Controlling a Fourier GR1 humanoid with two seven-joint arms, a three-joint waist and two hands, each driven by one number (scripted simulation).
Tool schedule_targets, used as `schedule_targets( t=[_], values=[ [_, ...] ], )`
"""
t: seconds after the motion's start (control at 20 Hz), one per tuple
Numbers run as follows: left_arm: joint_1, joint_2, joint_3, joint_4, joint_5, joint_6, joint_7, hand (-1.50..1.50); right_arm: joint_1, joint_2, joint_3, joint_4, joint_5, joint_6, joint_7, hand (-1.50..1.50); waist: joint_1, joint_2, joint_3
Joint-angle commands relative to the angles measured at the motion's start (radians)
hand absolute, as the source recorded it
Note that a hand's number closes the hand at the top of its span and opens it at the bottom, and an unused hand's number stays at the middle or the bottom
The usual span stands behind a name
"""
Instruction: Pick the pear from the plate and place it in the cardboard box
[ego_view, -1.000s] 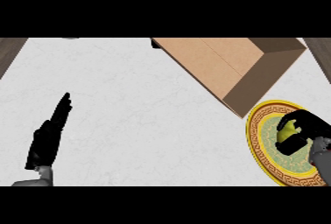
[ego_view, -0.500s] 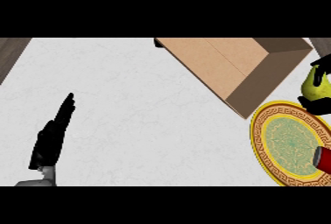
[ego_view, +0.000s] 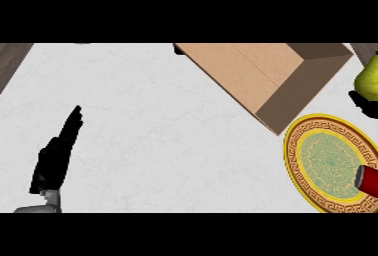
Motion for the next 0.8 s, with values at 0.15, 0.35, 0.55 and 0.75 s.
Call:
schedule_targets(
  t=[0.15, 0.35, 0.55, 0.75],
  values=[
    [-0.009, 0.04, 0.062, 0.023, 0.045, -0.033, -0.015, 0.0, 0.029, 0.015, -0.07, -0.105, -0.279, 0.133, -0.337, 1.5, -0.017, -0.005, -0.004],
    [-0.005, -0.042, -0.027, 0.0, -0.055, 0.048, 0.011, 0.0, -0.012, 0.042, -0.045, -0.164, -0.275, 0.175, -0.298, 1.5, -0.009, -0.004, -0.005],
    [0.06, -0.006, 0.0, -0.078, -0.007, -0.024, 0.026, 0.0, -0.067, 0.042, -0.033, -0.237, -0.239, 0.218, -0.176, 1.5, -0.002, -0.004, -0.005],
    [-0.009, -0.019, 0.008, 0.022, -0.026, -0.006, -0.017, 0.0, -0.175, 0.094, 0.053, -0.297, -0.147, 0.22, 0.044, 1.5, -0.001, -0.003, -0.006]
  ],
)
